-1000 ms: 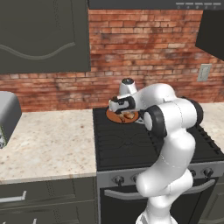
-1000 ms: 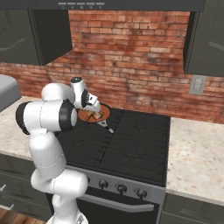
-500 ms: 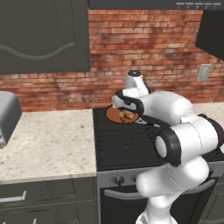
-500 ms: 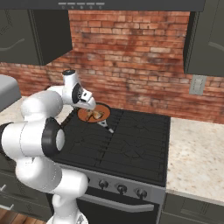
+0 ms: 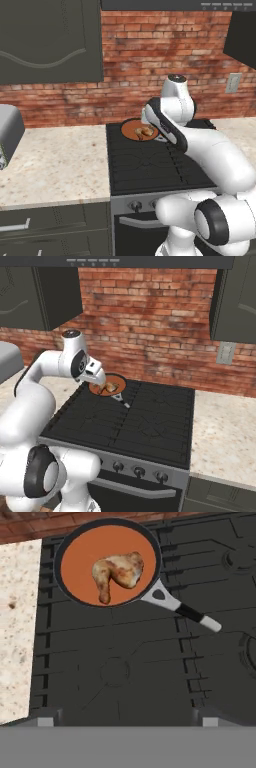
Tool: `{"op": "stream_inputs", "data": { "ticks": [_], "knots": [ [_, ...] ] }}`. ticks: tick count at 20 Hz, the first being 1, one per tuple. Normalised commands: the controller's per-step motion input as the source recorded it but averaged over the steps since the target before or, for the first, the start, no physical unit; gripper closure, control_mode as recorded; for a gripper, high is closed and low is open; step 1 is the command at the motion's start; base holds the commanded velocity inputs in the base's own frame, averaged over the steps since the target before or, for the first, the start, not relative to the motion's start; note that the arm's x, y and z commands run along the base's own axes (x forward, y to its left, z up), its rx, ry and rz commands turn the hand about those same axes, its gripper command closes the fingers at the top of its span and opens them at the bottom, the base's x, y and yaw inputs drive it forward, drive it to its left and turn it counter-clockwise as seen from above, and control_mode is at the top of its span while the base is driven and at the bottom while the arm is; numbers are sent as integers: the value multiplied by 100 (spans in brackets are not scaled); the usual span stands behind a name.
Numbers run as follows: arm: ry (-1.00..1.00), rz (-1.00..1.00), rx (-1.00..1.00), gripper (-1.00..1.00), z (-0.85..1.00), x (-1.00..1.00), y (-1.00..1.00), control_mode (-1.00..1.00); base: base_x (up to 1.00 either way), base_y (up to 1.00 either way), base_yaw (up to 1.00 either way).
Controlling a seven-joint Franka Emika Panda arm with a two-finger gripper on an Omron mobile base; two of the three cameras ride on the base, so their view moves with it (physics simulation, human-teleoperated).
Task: Retrieve the chicken drumstick from the fridge and place it on the saucepan with marinade on the stove.
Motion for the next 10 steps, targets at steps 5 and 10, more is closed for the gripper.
{"op": "stream_inputs", "data": {
  "ticks": [5, 10],
  "knots": [
    [11, 0, 0, -100, 56, -98, 0, -100, 0, 0, 0],
    [0, 2, 0, -100, 15, -100, 0, -100, 0, 0, 0]
  ]
}}
